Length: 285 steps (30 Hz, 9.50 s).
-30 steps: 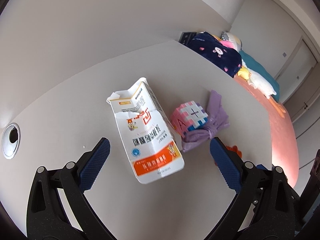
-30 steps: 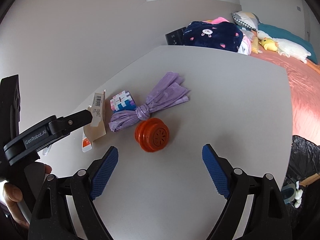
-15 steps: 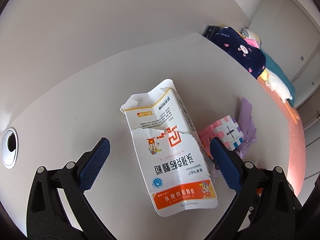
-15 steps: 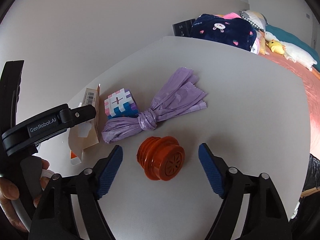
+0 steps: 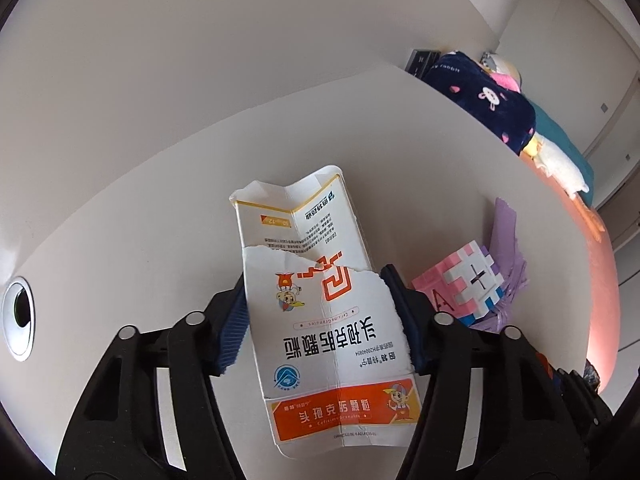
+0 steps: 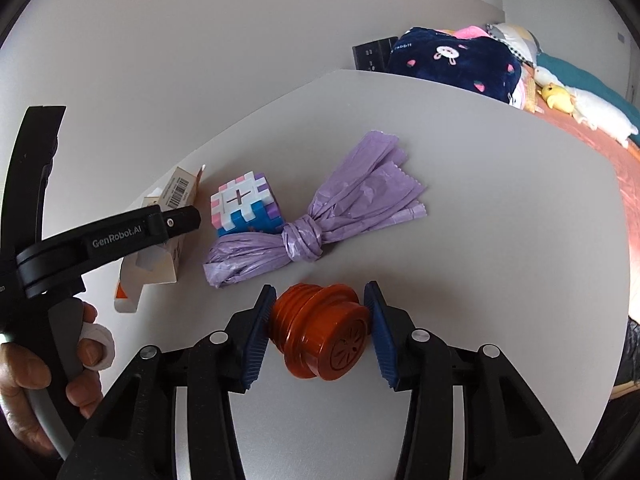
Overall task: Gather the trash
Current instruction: 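Carry the paper box and orange cap over the trash bin, then open both grippers to drop the box and cap into the bin, then move both tools back to the desk toward the purple bag and cube, then grasp the purple bag's knot with the right gripper while the left gripper grasps the pink cube, then carry the pink cube and purple bag over the trash bin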
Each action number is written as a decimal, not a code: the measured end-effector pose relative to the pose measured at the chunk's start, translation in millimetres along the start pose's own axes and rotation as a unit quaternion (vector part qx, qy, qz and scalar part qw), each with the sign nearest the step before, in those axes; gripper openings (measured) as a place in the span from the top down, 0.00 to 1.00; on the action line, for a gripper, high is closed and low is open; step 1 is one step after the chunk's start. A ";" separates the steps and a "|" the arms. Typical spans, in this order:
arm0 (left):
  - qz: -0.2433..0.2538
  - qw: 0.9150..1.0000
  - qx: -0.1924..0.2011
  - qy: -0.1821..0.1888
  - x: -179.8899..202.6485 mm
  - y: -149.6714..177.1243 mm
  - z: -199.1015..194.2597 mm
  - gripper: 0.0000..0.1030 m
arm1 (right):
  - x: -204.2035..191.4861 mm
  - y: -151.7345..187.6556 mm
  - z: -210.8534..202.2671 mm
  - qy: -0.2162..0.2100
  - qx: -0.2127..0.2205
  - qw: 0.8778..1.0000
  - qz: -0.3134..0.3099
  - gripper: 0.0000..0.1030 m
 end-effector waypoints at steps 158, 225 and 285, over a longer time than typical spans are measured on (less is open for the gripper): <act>0.219 0.964 -0.041 0.147 188.9 194.6 -117.7 0.06 | 168.2 126.1 -224.7 0.127 0.098 0.968 0.193 0.18; 0.054 0.998 0.008 0.039 3.2 -17.6 -20.3 0.06 | 15.5 -37.7 26.7 0.021 -0.031 0.998 0.055 0.80; 0.165 0.983 0.011 0.085 102.9 66.4 -71.2 0.50 | 72.0 -1.9 -103.4 0.010 0.055 0.991 0.119 0.80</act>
Point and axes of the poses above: each gripper's, at about its wrist camera, not at the fingertips, and z roughly the way its jaws point, x to its right, y to its underside, the point moved 10 cm from there along z, roughly the way its jaws point, and after that the axes turned 13 degrees about -z, right-handed, at the moved point
